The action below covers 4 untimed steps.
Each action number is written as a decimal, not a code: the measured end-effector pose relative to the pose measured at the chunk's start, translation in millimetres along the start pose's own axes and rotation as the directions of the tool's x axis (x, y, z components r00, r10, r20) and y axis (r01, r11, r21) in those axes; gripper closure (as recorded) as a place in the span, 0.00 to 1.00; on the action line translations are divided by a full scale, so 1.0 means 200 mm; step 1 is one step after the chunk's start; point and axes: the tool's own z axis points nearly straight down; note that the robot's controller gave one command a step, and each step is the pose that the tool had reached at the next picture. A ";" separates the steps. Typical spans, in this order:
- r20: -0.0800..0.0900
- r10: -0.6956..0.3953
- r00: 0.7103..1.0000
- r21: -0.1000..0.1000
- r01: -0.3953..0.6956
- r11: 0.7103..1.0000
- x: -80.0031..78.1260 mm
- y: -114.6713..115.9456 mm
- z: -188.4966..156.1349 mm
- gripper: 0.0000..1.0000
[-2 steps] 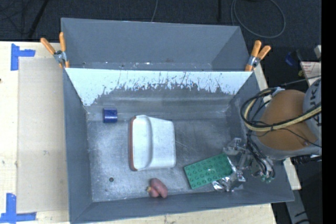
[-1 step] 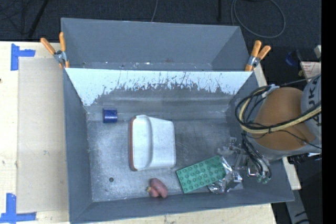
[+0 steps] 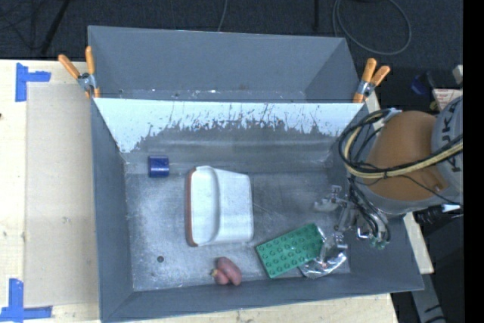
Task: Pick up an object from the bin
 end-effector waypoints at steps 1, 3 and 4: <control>0.001 -0.092 0.996 0.002 0.092 0.996 0.00 0.04 0.13 0.00; -0.001 -0.095 0.995 0.000 0.095 0.995 -0.01 0.05 0.11 1.00; 0.000 -0.098 0.995 0.000 0.098 0.995 -0.01 0.05 -0.04 1.00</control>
Offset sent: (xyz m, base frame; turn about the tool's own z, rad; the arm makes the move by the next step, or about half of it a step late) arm -0.0008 0.0109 -0.0294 -0.0962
